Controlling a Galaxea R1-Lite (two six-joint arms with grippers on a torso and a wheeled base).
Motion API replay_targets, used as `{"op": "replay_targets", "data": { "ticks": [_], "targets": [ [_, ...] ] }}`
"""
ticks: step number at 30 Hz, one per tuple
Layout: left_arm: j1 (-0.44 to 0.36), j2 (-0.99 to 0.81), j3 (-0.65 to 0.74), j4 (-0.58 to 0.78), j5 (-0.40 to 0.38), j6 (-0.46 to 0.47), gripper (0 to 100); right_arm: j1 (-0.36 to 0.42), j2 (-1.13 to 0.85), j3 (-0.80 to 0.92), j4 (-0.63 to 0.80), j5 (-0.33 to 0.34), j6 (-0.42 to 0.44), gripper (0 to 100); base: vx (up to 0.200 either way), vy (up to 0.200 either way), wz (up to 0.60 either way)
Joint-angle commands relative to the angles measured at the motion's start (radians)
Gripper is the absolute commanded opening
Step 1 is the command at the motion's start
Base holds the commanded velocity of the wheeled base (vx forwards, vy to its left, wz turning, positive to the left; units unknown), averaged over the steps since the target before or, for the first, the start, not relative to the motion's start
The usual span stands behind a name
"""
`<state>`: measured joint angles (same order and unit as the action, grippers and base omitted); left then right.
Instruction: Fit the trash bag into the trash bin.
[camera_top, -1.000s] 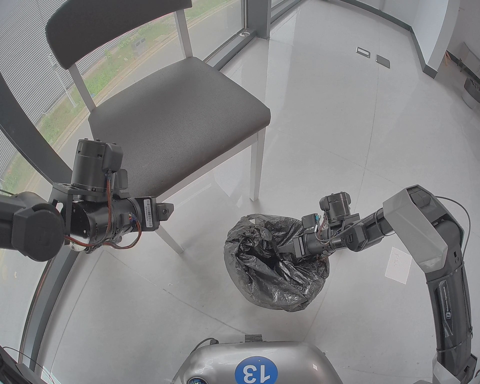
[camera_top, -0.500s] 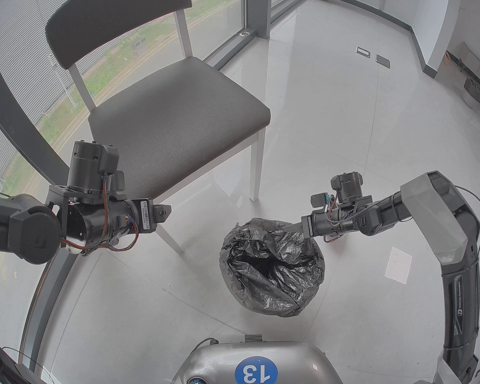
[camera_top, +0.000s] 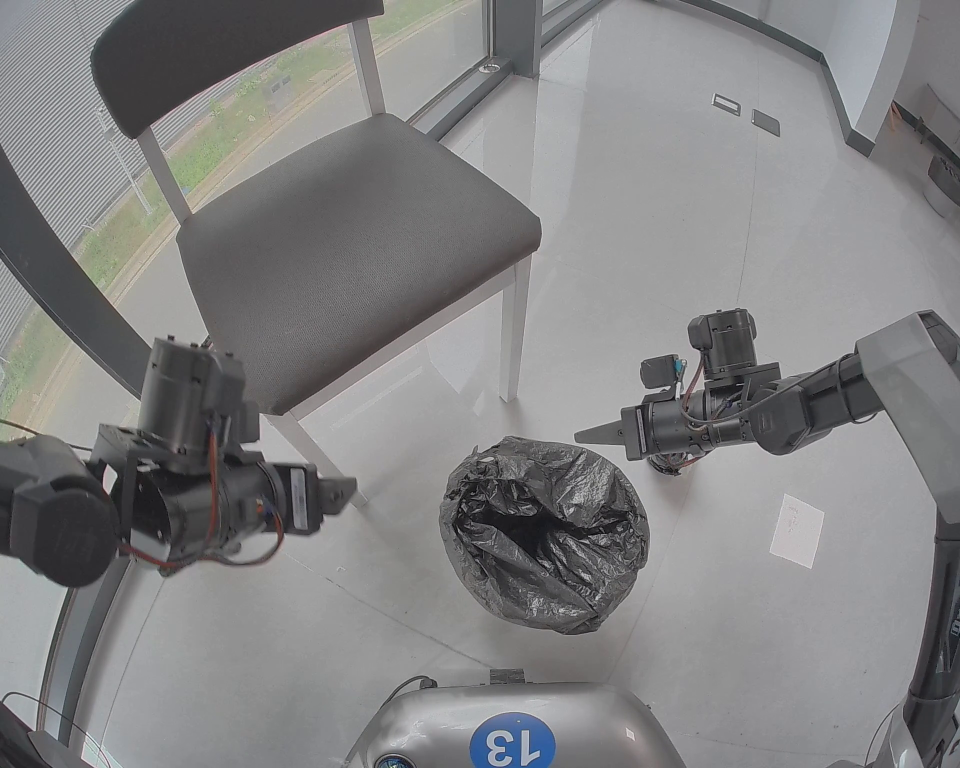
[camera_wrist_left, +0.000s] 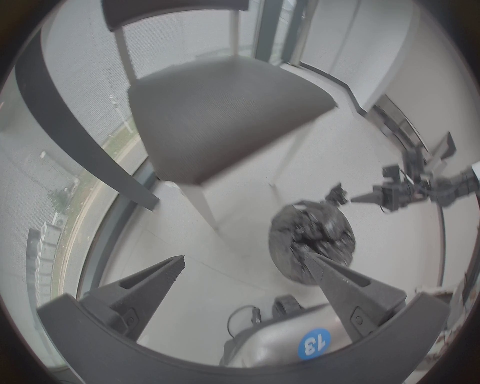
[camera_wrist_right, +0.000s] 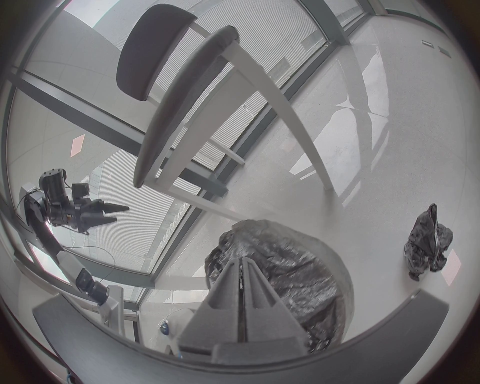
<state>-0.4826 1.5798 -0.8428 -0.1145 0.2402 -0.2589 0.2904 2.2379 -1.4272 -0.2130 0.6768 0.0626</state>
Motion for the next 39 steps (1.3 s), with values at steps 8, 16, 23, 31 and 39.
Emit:
{"op": "replay_targets", "data": {
  "ticks": [8, 16, 23, 31, 39],
  "targets": [
    [-0.383, 0.123, 0.154, -0.014, -0.088, -0.052, 100, 0.009, -0.339, 0.366, -0.003, -0.043, -0.072, 0, 0.000, 0.000, 0.00],
    [-0.341, 0.419, -0.032, -0.212, -0.082, -0.049, 100, -0.040, -0.577, 0.536, -0.002, -0.046, -0.070, 0, 0.000, 0.000, 0.00],
    [-0.335, 0.500, -0.216, -0.205, -0.087, -0.013, 100, -0.047, -0.744, 0.657, -0.002, -0.046, -0.069, 0, 0.000, 0.000, 0.00],
    [-0.329, 0.572, -0.438, -0.088, -0.094, 0.035, 100, -0.045, -0.797, 0.697, -0.003, -0.045, -0.073, 0, 0.000, 0.000, 0.00],
    [-0.327, 0.635, -0.545, -0.060, -0.084, 0.038, 100, -0.042, -0.805, 0.699, -0.005, -0.042, -0.075, 0, 0.000, 0.000, 0.00]
  ]
}}
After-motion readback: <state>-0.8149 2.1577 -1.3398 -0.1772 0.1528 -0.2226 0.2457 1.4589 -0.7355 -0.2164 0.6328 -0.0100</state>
